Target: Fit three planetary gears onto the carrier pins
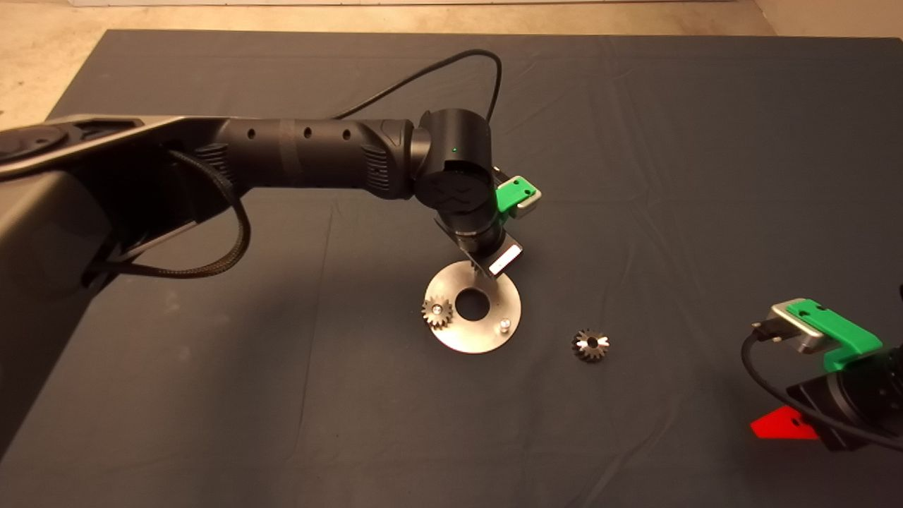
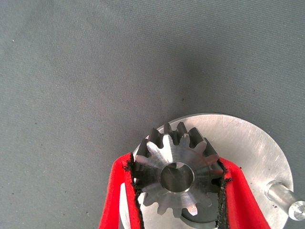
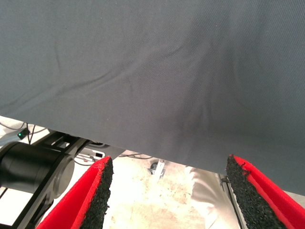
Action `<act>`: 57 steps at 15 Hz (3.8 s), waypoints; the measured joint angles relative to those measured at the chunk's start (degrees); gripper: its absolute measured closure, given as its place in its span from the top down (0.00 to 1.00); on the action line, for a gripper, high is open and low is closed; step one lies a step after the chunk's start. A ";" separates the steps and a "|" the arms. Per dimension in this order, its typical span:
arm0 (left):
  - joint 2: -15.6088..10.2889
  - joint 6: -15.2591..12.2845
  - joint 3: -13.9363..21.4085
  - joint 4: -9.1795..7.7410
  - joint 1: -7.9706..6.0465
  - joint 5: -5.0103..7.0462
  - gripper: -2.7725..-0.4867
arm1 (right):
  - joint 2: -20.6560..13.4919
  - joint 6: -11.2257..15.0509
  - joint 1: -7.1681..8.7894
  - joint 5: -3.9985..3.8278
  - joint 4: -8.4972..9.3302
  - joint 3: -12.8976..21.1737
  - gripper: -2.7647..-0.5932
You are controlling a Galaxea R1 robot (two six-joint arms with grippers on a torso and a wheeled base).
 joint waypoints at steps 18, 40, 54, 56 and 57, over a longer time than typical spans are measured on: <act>-0.43 0.44 0.99 0.71 0.28 2.00 0.03 | 0.02 -0.01 0.00 0.37 0.00 0.00 0.53; -0.15 3.84 -1.39 0.77 0.12 2.14 0.02 | 0.02 -0.01 0.00 0.45 -0.02 0.00 0.53; -0.65 3.94 -3.03 2.33 1.98 3.86 0.02 | 0.02 -0.01 0.00 1.50 0.00 0.00 0.53; -0.66 3.91 -2.99 2.37 1.98 3.86 0.02 | 0.02 -0.01 0.00 1.50 0.00 0.00 0.53; -0.68 3.90 -2.90 2.42 1.98 3.88 0.02 | 0.02 -0.01 0.00 1.50 0.00 0.00 0.53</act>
